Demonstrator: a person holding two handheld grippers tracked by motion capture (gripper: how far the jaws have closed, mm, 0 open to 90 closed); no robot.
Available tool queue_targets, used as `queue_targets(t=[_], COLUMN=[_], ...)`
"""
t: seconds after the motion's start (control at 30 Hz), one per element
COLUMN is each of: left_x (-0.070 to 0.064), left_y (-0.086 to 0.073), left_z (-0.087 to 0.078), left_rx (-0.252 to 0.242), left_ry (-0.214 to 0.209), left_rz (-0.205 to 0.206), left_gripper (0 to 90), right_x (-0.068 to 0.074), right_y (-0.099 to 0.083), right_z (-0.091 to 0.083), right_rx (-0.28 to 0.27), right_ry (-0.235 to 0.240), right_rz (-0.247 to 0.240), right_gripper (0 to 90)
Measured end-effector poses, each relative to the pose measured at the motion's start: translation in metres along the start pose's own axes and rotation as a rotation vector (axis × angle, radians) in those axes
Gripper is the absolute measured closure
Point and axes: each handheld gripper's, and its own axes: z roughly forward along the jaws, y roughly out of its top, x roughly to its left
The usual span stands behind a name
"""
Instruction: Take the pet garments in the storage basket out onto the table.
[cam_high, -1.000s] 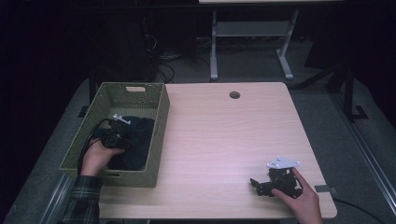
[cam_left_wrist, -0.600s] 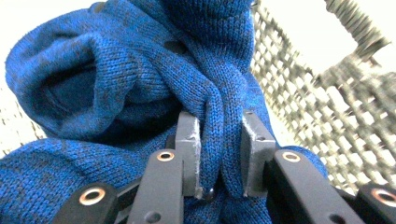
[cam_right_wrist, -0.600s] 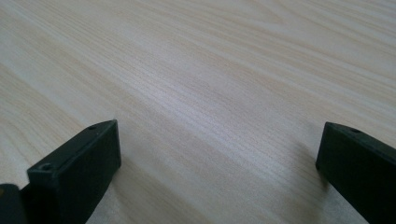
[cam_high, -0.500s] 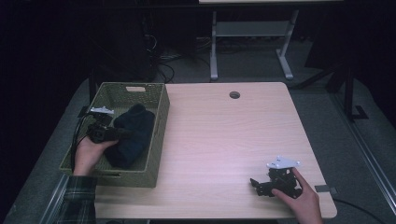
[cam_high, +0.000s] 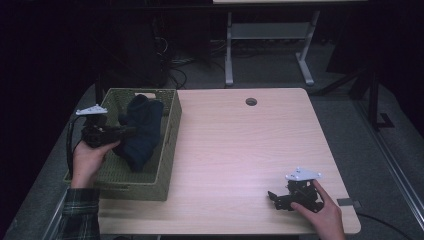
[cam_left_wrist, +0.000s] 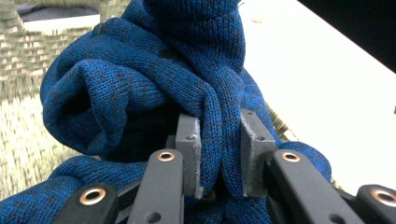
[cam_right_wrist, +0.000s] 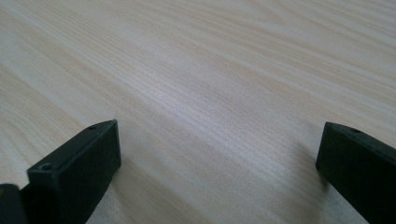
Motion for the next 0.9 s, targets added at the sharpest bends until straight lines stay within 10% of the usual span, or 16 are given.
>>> queue_targets(t=[0.9], left_x=[-0.048], left_y=[0.051], left_z=[-0.02], left_rx=[-0.203], left_ry=[-0.155], left_rz=[0.11], left_gripper=[73.0], right_x=[0.0], right_y=[0.0], right_z=[0.0], right_rx=[0.0], right_ry=[0.0], right_rz=[0.0], right_gripper=[0.0])
